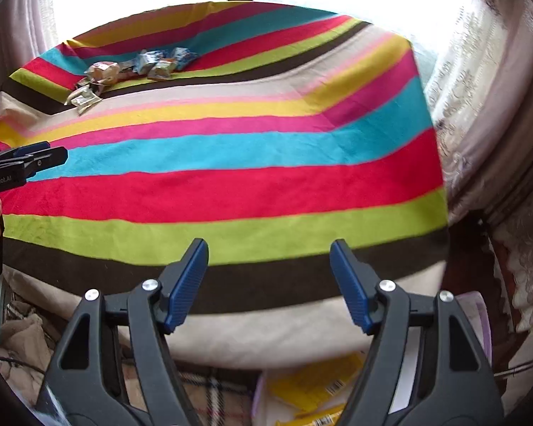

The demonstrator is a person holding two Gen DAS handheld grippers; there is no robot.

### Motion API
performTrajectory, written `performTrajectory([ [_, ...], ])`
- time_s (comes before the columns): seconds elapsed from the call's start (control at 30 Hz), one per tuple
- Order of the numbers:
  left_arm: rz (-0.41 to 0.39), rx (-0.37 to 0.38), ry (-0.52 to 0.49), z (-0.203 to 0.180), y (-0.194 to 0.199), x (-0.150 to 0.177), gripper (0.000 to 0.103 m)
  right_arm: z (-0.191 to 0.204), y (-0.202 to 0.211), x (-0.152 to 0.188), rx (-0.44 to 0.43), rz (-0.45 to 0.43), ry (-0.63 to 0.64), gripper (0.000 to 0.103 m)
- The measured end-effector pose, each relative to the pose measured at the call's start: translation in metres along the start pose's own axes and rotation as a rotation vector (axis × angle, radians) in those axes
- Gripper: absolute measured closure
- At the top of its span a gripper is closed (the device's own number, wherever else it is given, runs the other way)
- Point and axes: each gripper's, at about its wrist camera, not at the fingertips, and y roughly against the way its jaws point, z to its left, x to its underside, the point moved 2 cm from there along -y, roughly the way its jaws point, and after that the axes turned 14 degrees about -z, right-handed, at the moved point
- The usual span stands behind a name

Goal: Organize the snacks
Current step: 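Open both tools to release the snacks into the box, return to table, then grasp the white nut candy packet with right tool while left tool grasps clear cake packet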

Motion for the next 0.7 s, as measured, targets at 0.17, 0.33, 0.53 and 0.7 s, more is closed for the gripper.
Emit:
performTrajectory([
  [0.17, -0.01, -0.179, 0.131, 0.095, -0.005, 0.001, 0.022, 0.086, -0.082, -0.051, -0.207, -0.01, 0.075, 0.025],
  [0.33, -0.046, -0.259, 0.192, 0.152, -0.004, -0.009, 0.022, 0.18, -0.169, -0.093, -0.437, 0.033, 0.136, 0.025],
  [0.53, -0.045, -0.3, 0.222, 0.197, -0.011, -0.017, 0.022, 0.293, -0.244, -0.141, -0.609, 0.07, 0.263, 0.02],
  [0.7, -0.012, -0.321, 0.203, 0.222, -0.03, -0.022, 0.022, 0.359, -0.287, -0.156, -0.596, 0.042, 0.392, 0.013],
])
